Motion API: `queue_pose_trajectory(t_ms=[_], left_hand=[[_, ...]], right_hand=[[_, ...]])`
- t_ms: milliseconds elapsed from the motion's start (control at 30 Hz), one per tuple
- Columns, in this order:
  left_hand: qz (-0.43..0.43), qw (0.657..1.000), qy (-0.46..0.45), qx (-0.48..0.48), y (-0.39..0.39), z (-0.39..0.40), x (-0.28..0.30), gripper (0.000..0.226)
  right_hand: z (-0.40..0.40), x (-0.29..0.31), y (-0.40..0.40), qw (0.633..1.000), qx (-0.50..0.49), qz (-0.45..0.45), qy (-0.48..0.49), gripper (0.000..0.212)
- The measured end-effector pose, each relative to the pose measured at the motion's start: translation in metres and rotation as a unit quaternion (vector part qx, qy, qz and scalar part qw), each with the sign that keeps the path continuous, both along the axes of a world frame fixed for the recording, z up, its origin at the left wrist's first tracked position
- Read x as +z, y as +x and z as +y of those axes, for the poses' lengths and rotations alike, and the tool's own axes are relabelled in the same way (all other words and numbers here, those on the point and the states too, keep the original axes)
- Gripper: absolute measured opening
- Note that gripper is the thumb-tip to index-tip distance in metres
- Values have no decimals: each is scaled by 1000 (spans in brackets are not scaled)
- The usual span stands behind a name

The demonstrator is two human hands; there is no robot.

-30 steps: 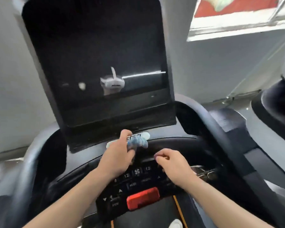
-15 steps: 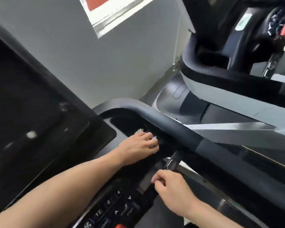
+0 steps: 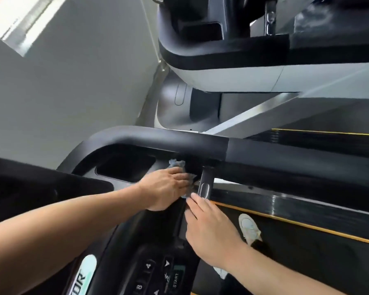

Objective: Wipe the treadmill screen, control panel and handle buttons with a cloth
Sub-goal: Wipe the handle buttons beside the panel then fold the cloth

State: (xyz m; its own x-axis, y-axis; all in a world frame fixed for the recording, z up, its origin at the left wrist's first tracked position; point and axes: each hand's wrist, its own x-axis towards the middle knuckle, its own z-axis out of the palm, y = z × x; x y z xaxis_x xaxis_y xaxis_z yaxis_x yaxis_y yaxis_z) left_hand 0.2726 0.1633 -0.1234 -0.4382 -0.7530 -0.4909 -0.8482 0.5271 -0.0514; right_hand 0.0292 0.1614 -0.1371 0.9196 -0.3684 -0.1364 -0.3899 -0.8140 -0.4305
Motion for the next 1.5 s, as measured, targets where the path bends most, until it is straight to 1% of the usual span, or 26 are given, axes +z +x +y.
queue_pose_trajectory(t_ms=[33, 100, 133, 167, 200, 267, 333, 400, 467, 500, 567, 600, 667, 733, 800, 867, 933, 967, 1033, 1100, 1200, 1300, 1367, 1400, 1433, 1500], left_hand=[[3, 1000, 25, -8, -8, 14, 2, 52], [32, 994, 91, -54, -22, 51, 12, 37], [54, 988, 123, -78, -23, 64, 19, 30], [67, 981, 154, -93, -20, 68, 25, 27], [72, 978, 162, -108, -14, 63, 26, 29], [55, 983, 121, -123, -3, 34, 17, 35], [27, 992, 75, -102, 1, -8, 4, 43], [-22, 994, 66, -84, -10, -32, -5, 43], [-44, 993, 80, -78, -22, -20, -7, 38], [-31, 992, 96, -79, -25, -6, -2, 35], [50, 989, 127, -65, -20, 26, 17, 32], [85, 982, 158, -56, -14, 38, 27, 36], [109, 973, 192, -72, -4, 47, 40, 41], [94, 973, 179, -108, 3, 41, 33, 40], [50, 984, 122, -118, 3, 15, 14, 36], [22, 991, 68, -113, -7, -18, -3, 28], [7, 995, 70, -75, -16, -34, -8, 21], [16, 996, 69, -51, -17, -28, -7, 23], [57, 996, 67, -4, -12, 5, 4, 34], [113, 988, 101, 25, -5, 46, 25, 40], [166, 974, 149, 39, 4, 87, 49, 43], [171, 974, 151, 12, 17, 81, 52, 44], [156, 980, 120, 3, 30, 57, 41, 42], [147, 985, 91, 16, 35, 42, 33, 43], [146, 987, 58, 42, 39, 28, 26, 43], [165, 977, -5, 137, 37, 14, 15, 42]], right_hand=[[4, -4, -3, 1000, 1, -7, -20, 46], [7, -9, -8, 998, -2, -38, -43, 45], [6, -10, -10, 998, -5, -52, -40, 43], [5, -11, -11, 997, -12, -71, -31, 39], [4, -11, -12, 995, -26, -91, -15, 36], [3, -9, -12, 991, -53, -118, 20, 32], [5, -10, -10, 989, -67, -127, 27, 32], [8, -10, -8, 989, -74, -124, 30, 34], [9, -12, -7, 987, -84, -128, 41, 35], [10, -13, -8, 986, -90, -135, 46, 34], [10, -16, -8, 983, -97, -146, 52, 31], [9, -18, -8, 982, -96, -151, 54, 31], [9, -20, -8, 981, -93, -160, 59, 30], [9, -21, -8, 980, -92, -164, 59, 30], [8, -20, -9, 981, -89, -163, 61, 30], [8, -20, -9, 981, -84, -162, 60, 31], [6, -20, -10, 982, -83, -163, 56, 32], [5, -21, -11, 982, -82, -164, 54, 32], [6, -20, -11, 981, -85, -167, 54, 32], [8, -21, -10, 979, -91, -173, 60, 31], [9, -23, -11, 977, -92, -178, 70, 32], [7, -21, -11, 978, -90, -175, 69, 32], [5, -20, -11, 978, -83, -177, 74, 31], [4, -20, -12, 978, -82, -177, 75, 31], [3, -21, -12, 978, -81, -177, 76, 31], [4, -22, -13, 978, -81, -176, 74, 33]])
